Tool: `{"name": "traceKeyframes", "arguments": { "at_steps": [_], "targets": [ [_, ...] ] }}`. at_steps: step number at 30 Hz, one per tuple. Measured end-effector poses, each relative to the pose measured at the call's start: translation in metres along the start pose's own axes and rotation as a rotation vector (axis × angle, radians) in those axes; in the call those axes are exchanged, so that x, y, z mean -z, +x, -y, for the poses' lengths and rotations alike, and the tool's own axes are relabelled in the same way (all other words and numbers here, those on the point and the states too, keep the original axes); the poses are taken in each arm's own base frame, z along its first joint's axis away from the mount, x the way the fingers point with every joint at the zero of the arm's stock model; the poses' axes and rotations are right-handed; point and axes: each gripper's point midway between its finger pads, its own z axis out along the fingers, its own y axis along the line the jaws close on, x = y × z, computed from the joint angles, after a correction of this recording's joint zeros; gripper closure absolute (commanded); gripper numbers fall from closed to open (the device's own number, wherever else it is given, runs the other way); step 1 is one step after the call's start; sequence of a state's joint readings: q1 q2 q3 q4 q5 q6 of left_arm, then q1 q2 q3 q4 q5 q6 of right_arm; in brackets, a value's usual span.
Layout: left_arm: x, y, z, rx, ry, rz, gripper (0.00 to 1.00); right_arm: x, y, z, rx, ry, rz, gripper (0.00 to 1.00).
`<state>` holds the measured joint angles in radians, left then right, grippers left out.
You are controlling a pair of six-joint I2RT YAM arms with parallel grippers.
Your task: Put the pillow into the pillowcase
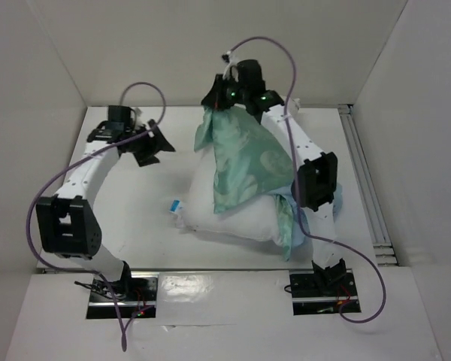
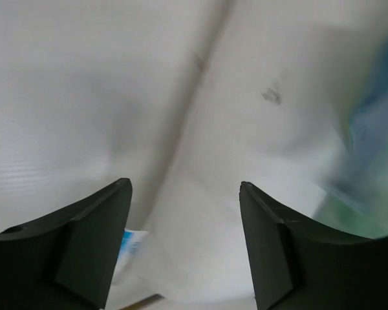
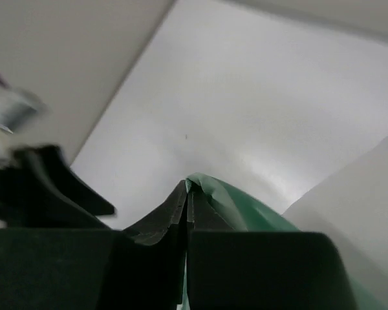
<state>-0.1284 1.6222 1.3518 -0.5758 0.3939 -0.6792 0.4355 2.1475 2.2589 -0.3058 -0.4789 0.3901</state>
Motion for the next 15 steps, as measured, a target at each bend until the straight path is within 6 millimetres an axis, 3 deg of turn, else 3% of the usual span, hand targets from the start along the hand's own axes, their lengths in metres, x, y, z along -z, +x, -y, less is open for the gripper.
{"name": "traceKeyframes", "arguments": {
  "at_steps": [1,2,3,6,9,12,15],
  "targets": [
    [0.016,-0.018,-0.014,0.041,-0.031,0.062,0.17,-0.016,0.031,0.01,-0.032,0.017,-0.075,0.87],
    [0.034,-0.035,-0.026,0.078,-0.056,0.124,0.17,-0.029,0.061,0.016,-0.059,0.032,-0.152,0.43],
    [0.052,-0.049,-0.035,0.104,-0.074,0.186,0.18,-0.04,0.082,0.016,-0.077,0.036,-0.208,0.28],
    [0.084,-0.067,-0.039,0.136,-0.078,0.289,0.18,-0.045,0.116,0.007,-0.09,0.037,-0.305,0.09],
    [0.092,-0.066,-0.024,0.107,-0.023,0.298,0.18,-0.023,0.106,-0.002,-0.077,0.05,-0.302,0.02],
    [0.078,-0.06,-0.013,0.09,0.024,0.237,0.16,0.023,0.064,0.004,-0.039,0.133,-0.229,0.0],
    [0.044,-0.055,-0.003,0.076,0.077,0.139,0.08,0.081,0.009,0.001,0.042,0.244,-0.101,0.0]
  ]
}}
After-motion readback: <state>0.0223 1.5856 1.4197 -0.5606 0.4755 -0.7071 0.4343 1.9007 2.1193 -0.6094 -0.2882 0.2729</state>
